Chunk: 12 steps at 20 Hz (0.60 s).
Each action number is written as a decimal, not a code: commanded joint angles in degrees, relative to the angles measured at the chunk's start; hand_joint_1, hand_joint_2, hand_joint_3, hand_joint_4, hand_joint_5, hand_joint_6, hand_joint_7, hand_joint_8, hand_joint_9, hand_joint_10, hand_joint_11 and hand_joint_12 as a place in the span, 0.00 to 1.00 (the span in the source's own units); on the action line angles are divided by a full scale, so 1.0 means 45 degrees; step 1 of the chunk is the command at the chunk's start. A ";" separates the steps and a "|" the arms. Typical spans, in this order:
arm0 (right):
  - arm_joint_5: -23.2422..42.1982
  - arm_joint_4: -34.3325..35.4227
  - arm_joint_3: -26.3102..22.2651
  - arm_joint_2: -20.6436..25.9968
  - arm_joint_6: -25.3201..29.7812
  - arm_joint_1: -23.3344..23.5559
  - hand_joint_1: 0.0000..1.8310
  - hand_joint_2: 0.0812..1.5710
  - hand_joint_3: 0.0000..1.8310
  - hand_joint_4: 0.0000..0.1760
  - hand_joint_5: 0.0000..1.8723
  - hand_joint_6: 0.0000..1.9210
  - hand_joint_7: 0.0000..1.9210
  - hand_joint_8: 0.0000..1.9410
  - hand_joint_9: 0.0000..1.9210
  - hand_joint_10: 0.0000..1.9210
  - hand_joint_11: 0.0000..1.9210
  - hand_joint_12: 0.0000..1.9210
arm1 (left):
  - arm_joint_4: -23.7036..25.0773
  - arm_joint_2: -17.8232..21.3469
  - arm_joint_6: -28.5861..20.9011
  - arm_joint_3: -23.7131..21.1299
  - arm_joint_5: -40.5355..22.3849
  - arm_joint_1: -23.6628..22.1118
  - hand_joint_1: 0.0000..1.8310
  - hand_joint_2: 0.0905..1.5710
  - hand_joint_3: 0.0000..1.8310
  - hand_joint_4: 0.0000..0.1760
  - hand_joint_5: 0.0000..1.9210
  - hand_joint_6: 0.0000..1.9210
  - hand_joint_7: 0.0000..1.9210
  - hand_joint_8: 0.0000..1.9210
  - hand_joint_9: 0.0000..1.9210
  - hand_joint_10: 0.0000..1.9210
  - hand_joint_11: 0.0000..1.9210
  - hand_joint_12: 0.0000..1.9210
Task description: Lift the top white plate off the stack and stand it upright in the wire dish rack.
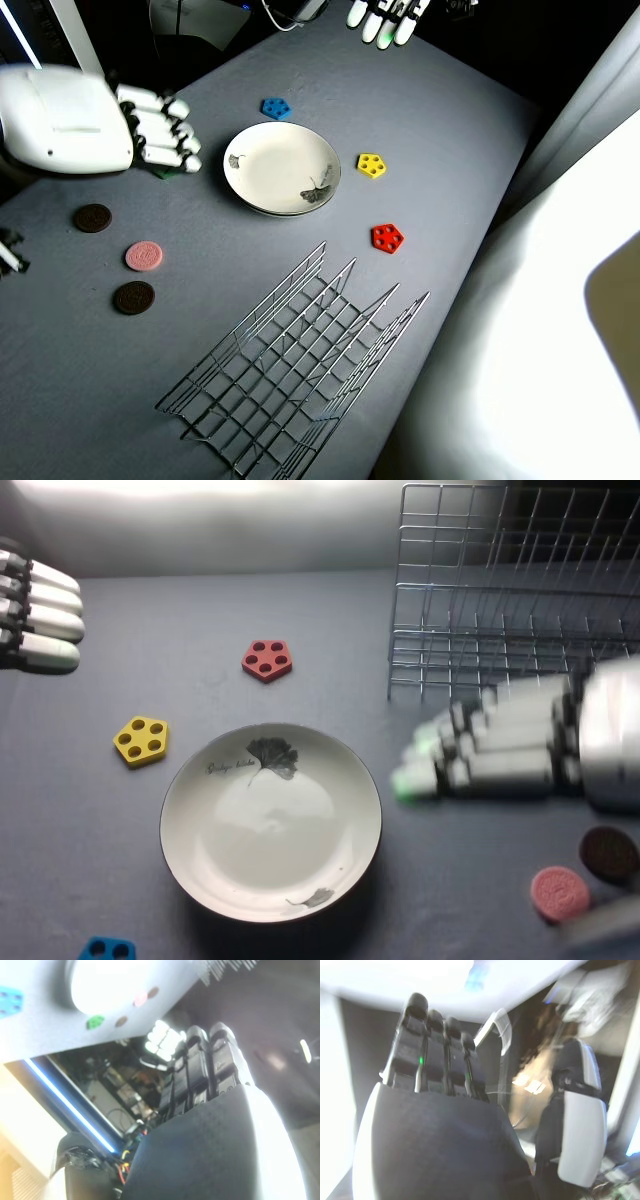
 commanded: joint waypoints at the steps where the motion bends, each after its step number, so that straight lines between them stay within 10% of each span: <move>1: 0.1459 0.0583 0.0059 -0.0016 -0.0763 0.0078 0.15 0.65 0.01 0.00 0.02 0.00 0.03 0.00 0.03 0.01 0.01 0.15 | -0.1207 0.0086 -0.0043 0.0014 -0.0819 -0.0250 0.08 0.51 0.00 0.00 0.02 0.00 0.02 0.00 0.01 0.00 0.00 0.07; 12: 0.2901 0.1923 0.1249 -0.1058 -0.7668 -0.0695 0.15 0.65 0.00 0.00 0.02 0.00 0.02 0.00 0.03 0.00 0.02 0.14 | -0.1566 0.0090 -0.0052 0.0011 -0.1004 -0.0250 0.09 0.52 0.00 0.00 0.02 0.00 0.03 0.00 0.02 0.01 0.00 0.04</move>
